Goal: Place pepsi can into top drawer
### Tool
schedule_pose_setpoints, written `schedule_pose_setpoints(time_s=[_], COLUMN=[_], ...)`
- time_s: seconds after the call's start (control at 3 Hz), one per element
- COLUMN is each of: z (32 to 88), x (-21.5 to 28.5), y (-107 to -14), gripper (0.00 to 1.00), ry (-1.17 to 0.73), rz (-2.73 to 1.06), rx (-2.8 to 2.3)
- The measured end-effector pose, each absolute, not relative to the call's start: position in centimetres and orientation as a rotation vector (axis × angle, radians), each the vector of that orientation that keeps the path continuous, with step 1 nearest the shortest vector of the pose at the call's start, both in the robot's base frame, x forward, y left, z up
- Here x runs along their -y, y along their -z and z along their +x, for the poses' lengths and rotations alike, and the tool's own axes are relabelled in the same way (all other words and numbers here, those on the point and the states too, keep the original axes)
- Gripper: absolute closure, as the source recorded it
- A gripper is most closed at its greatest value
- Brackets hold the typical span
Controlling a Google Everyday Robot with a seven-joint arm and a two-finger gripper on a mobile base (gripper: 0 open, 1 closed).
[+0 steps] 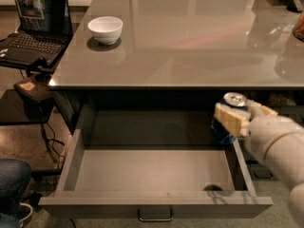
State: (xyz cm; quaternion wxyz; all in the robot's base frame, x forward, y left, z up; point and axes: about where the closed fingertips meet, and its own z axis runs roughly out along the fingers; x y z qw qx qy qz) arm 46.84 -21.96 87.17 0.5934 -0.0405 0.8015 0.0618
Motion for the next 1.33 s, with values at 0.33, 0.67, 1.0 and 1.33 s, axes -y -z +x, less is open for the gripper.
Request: schedule_pose_setpoints(time_s=[0.33,0.67,1.0,1.33], z=[43.8,43.2,43.6,44.4], x=[16.5,13.2,13.3,11.7], y=[-83.3,-81.9,-81.3,-78.0], gripper=[1.0,1.0,1.0,1.0], ry=[-0.209,-0.25,-0.264,-0.312], rz=[-0.172,-0.233,-0.209,-0.179], rx=[-1.853,-1.858,-1.862,-1.865])
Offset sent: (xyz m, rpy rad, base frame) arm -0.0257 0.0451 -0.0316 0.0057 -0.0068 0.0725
